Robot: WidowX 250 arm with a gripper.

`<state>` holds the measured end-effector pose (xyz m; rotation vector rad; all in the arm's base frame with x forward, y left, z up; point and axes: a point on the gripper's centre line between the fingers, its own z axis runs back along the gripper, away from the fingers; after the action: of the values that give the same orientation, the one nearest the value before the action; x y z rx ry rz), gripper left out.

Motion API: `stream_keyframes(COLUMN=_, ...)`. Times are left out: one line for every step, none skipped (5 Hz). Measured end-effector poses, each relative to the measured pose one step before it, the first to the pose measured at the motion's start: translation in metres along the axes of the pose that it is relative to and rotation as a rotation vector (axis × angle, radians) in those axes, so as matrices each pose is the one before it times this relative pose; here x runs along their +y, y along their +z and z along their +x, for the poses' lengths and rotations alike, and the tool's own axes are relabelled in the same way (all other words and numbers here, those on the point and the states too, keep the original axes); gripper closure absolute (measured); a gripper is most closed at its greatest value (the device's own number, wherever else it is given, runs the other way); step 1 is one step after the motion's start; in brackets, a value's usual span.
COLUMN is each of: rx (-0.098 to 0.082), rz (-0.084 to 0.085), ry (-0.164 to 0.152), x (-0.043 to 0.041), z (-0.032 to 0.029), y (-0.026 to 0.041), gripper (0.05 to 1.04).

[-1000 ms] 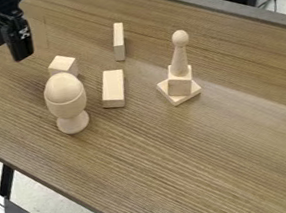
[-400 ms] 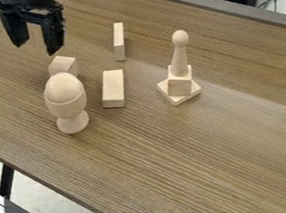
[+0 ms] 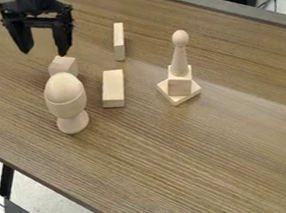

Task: Move the cube to the right table

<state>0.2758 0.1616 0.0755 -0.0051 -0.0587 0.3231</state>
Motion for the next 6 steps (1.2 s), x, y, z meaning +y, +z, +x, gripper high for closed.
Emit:
stream_keyframes(rx=-0.0045, rz=-0.0124, ry=-0.001, x=-0.00263, z=-0.00034, y=-0.00198, gripper=0.085)
stream_keyframes(rx=-0.0039, rz=0.0021, ry=-0.0203, x=-0.00267, z=-0.00017, y=-0.0024, gripper=0.085)
stream_keyframes(rx=0.0299, rz=-0.0015, ry=-0.0107, x=-0.00128, z=-0.00329, y=-0.01434, gripper=0.085)
stream_keyframes(rx=0.0074, rz=0.0153, ry=-0.0166, x=-0.00128, z=-0.00143, y=-0.00791, gripper=0.085)
stream_keyframes(rx=0.0192, rz=0.0132, ry=-0.0138, x=-0.00152, z=-0.00251, y=-0.01031, gripper=0.132)
stream_keyframes(rx=0.0097, rz=0.0149, ry=0.0125, x=0.00144, z=-0.00515, y=-0.01111, gripper=0.415)
